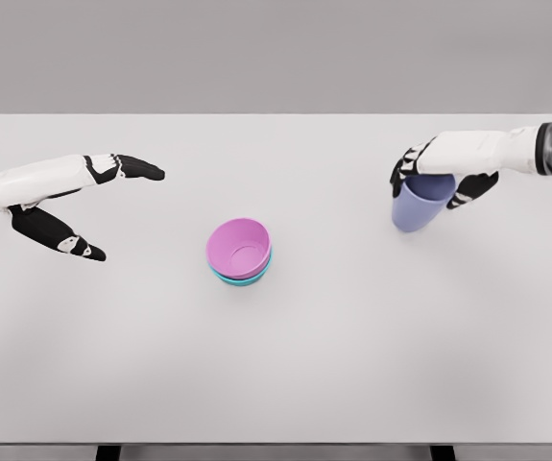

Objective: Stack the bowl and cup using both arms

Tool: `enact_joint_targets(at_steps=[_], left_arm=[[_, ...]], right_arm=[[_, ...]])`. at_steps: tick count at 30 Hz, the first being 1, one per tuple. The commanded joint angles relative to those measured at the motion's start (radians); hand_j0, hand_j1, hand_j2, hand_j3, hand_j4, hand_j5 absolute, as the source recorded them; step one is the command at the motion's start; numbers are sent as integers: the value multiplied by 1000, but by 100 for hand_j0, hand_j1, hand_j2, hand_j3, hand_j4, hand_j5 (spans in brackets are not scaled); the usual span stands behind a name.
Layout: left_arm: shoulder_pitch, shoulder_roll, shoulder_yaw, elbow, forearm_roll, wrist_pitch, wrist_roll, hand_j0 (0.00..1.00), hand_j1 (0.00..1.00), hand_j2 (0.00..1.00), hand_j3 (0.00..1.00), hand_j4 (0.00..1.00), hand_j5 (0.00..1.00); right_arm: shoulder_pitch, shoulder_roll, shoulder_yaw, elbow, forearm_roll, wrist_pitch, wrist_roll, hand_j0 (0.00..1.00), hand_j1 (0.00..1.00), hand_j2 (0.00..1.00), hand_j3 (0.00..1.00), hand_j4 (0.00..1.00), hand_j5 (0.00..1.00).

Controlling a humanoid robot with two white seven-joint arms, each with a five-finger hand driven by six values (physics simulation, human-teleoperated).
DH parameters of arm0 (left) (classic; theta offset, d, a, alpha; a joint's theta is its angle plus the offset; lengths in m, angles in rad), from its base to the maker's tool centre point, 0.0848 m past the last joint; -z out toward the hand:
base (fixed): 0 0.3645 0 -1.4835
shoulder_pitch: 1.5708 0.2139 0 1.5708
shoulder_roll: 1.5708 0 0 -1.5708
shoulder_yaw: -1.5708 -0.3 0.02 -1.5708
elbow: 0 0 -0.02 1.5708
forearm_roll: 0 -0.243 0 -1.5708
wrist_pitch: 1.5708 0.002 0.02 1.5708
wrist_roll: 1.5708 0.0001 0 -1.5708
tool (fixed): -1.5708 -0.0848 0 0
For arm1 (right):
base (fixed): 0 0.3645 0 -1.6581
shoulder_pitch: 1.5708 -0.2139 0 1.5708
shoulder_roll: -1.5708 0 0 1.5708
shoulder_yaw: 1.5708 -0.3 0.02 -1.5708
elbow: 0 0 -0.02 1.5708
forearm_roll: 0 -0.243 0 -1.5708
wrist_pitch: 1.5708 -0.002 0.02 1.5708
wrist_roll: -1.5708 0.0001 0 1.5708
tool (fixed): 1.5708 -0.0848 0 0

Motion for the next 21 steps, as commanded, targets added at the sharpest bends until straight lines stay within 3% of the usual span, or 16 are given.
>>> enact_joint_targets(at_steps=[1, 8, 15, 21], left_arm=[[0, 1, 1, 0, 8, 3, 0, 100, 100, 100, 100, 100, 100], [0, -5, 1, 1, 8, 3, 0, 100, 100, 100, 100, 100, 100], [0, -7, 1, 4, 8, 3, 0, 100, 100, 100, 100, 100, 100], [0, -7, 1, 6, 8, 3, 0, 100, 100, 100, 100, 100, 100]], right_arm=[[0, 1, -16, -10, -10, 3, 0, 60, 60, 60, 60, 60, 60], [-18, 36, -77, -21, -11, 3, 0, 60, 60, 60, 60, 60, 60], [-46, 59, -86, -111, -16, 3, 0, 60, 60, 60, 60, 60, 60], [-48, 105, -92, -116, -16, 3, 0, 60, 60, 60, 60, 60, 60]])
